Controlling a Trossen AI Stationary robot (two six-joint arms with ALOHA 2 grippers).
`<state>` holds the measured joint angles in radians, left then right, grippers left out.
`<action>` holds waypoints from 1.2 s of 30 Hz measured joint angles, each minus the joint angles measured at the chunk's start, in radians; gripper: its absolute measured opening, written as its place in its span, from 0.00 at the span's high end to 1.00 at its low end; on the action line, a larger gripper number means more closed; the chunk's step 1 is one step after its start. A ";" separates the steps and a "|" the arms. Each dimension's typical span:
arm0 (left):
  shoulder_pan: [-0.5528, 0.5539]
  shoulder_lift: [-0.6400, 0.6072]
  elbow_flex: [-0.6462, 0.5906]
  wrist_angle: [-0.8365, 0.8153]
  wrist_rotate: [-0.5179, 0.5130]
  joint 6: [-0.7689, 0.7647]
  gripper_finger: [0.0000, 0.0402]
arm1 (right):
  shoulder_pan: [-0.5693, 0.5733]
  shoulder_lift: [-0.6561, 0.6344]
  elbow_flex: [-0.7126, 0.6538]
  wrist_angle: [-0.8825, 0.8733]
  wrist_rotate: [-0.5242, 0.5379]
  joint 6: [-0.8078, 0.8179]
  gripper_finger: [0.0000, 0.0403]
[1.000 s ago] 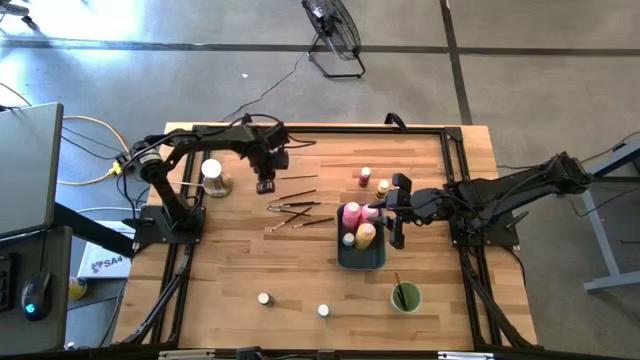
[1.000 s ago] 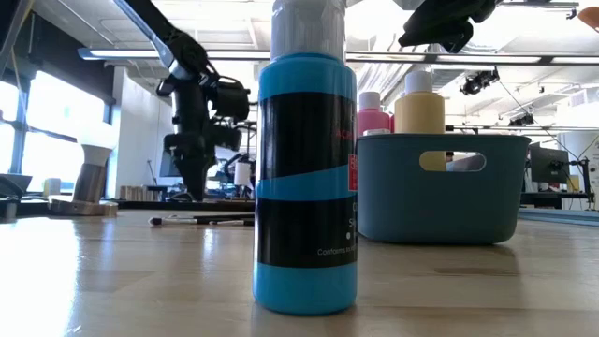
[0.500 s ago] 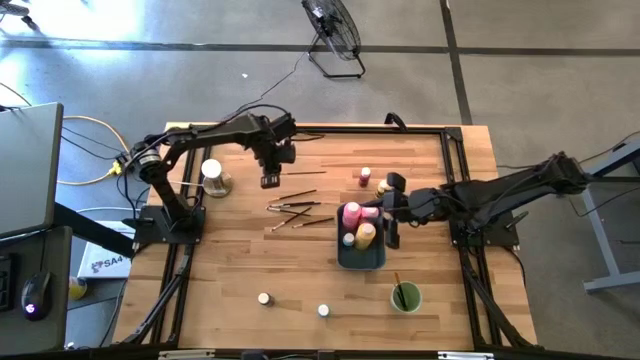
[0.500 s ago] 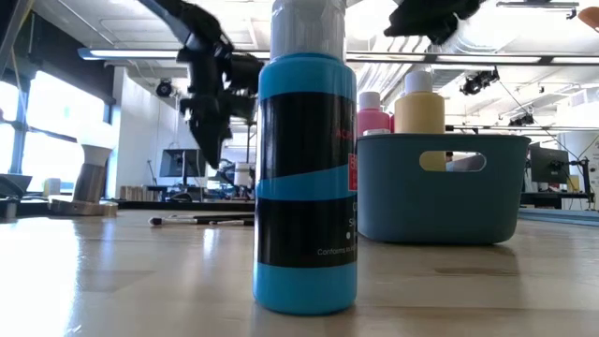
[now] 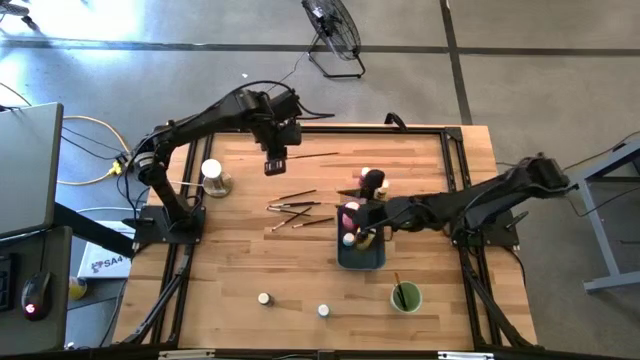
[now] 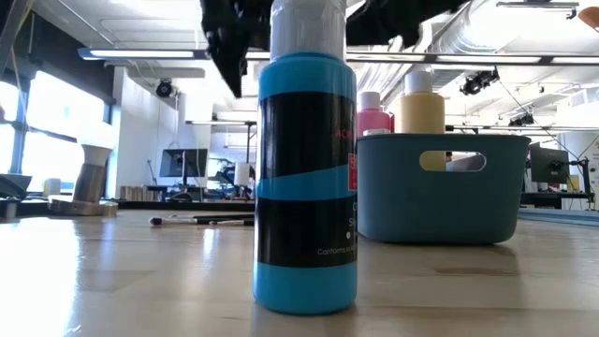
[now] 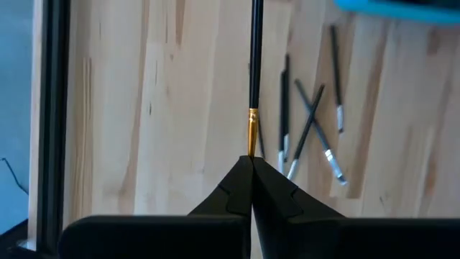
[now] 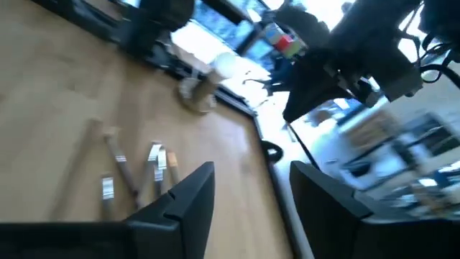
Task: Pick & Place Paint Supplies
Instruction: Put the black and gold paint brush into the green cup
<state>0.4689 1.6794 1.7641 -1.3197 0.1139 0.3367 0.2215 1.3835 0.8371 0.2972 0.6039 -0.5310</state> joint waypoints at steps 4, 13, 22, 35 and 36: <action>-0.037 -0.001 0.053 -0.016 -0.001 -0.073 1.00 | -0.021 0.080 0.000 0.163 0.054 -0.155 0.53; -0.103 -0.001 0.070 -0.029 0.007 -0.171 1.00 | -0.067 0.184 0.040 0.307 0.175 -0.420 0.54; -0.144 -0.001 0.070 -0.035 0.051 -0.213 1.00 | -0.128 0.193 0.058 0.297 0.155 -0.470 0.54; -0.143 -0.001 0.070 -0.036 0.087 -0.237 1.00 | -0.166 0.191 0.061 0.238 0.166 -0.495 0.55; -0.143 -0.001 0.070 -0.036 0.087 -0.237 1.00 | -0.166 0.191 0.061 0.237 0.166 -0.495 0.56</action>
<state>0.3264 1.6787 1.8343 -1.3558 0.2009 0.0996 0.0551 1.5745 0.8986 0.5342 0.7700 -1.0256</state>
